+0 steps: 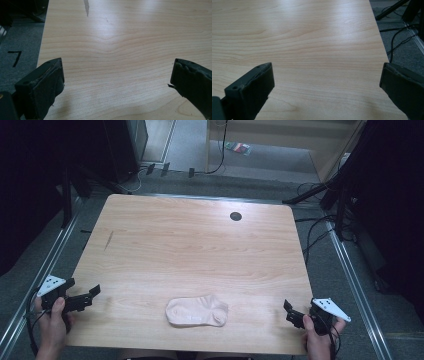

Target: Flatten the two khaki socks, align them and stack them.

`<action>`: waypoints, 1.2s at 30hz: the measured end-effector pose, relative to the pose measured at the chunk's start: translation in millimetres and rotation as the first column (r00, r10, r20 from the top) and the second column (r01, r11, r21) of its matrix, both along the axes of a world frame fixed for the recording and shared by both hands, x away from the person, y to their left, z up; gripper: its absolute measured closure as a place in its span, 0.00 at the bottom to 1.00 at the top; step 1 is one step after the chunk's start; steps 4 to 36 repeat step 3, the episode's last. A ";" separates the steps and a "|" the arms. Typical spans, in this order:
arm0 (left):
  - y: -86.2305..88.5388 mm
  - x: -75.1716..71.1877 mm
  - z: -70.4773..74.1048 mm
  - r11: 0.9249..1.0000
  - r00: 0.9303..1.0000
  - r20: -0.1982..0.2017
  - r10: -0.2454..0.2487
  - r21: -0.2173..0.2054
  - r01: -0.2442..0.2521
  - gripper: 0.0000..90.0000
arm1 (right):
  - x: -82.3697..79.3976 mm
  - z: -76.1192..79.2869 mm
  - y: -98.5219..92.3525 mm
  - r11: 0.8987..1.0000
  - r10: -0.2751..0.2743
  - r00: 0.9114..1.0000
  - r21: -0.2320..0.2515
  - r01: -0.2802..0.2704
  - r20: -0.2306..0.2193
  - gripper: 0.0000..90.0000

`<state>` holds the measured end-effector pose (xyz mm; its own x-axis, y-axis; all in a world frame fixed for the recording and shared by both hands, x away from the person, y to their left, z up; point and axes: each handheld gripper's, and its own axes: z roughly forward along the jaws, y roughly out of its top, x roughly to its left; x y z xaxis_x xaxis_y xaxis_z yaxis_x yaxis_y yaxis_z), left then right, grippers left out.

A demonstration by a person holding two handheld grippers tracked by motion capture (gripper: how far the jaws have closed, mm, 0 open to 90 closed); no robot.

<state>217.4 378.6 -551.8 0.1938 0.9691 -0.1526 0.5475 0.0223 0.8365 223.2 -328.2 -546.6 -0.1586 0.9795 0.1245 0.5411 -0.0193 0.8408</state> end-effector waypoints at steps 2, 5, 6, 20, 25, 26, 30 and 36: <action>-0.9 0.6 -0.4 1.000 1.000 0.002 0.000 0.004 0.000 0.00 | 0.2 0.0 -0.1 1.000 -0.002 1.000 0.003 0.002 0.001 0.00; -0.9 0.6 -0.4 1.000 1.000 0.002 0.000 0.004 0.000 0.00 | 0.2 0.0 -0.1 1.000 -0.002 1.000 0.003 0.002 0.001 0.00; -0.9 0.6 -0.4 1.000 1.000 0.002 0.000 0.004 0.000 0.00 | 0.2 0.0 -0.1 1.000 -0.002 1.000 0.003 0.002 0.001 0.00; -0.9 0.6 -0.4 1.000 1.000 0.002 0.000 0.004 0.000 0.00 | 0.2 0.0 -0.1 1.000 -0.002 1.000 0.003 0.002 0.001 0.00; -0.9 0.6 -0.4 1.000 1.000 0.002 0.000 0.004 0.000 0.00 | 0.2 0.0 -0.1 1.000 -0.002 1.000 0.003 0.002 0.001 0.00; -0.9 0.6 -0.4 1.000 1.000 0.002 0.000 0.004 0.000 0.00 | 0.2 0.0 -0.1 1.000 -0.002 1.000 0.003 0.002 0.001 0.00; -0.9 0.6 -0.4 1.000 1.000 0.002 0.000 0.004 0.000 0.00 | 0.2 0.0 -0.1 1.000 -0.002 1.000 0.003 0.002 0.001 0.00; -0.9 0.6 -0.4 1.000 1.000 0.002 0.000 0.004 0.000 0.00 | 0.2 0.0 -0.1 1.000 -0.002 1.000 0.003 0.002 0.001 0.00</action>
